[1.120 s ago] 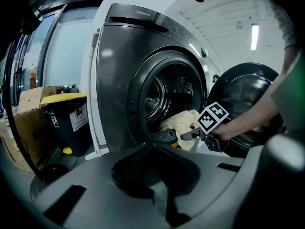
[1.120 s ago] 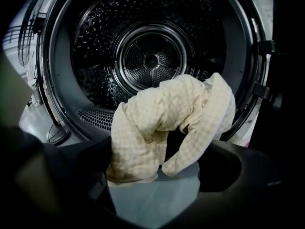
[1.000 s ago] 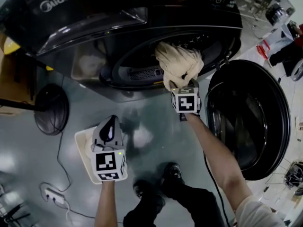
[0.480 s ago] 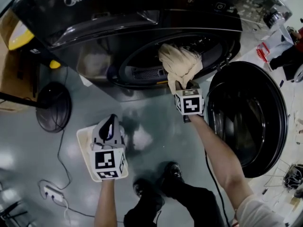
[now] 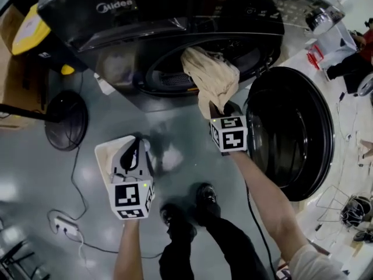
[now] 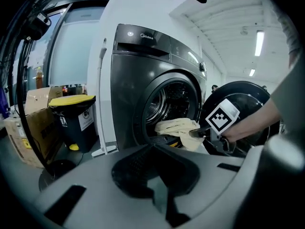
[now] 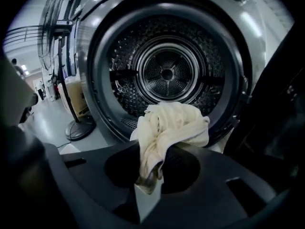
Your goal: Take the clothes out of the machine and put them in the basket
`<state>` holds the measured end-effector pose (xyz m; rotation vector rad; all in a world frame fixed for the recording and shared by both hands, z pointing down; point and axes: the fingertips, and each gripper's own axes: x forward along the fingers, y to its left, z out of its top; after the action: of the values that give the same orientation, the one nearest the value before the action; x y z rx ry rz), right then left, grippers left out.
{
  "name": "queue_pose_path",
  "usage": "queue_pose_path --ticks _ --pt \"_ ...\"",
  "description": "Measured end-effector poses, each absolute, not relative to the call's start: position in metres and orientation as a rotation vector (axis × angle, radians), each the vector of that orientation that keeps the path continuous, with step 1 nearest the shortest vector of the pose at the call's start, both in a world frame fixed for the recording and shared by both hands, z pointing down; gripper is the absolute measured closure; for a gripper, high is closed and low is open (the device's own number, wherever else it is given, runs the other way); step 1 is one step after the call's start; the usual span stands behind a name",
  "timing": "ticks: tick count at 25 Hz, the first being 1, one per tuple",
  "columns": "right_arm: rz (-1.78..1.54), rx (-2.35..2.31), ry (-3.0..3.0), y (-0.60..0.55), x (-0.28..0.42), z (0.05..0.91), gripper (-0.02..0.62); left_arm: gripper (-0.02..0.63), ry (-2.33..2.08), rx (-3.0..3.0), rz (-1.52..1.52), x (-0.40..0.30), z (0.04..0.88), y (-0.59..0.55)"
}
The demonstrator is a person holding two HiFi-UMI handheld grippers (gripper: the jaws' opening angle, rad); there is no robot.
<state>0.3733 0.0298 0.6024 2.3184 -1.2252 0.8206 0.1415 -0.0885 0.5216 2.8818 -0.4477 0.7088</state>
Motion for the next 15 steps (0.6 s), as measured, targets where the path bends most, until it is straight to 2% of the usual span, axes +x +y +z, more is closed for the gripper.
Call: queue_pose_path --ticks 15 --pt "0.743 2.318 -1.338 0.072 0.292 0.476 0.511 0.588 -0.505 2.824 0.704 0.11 0.428 -0.072"
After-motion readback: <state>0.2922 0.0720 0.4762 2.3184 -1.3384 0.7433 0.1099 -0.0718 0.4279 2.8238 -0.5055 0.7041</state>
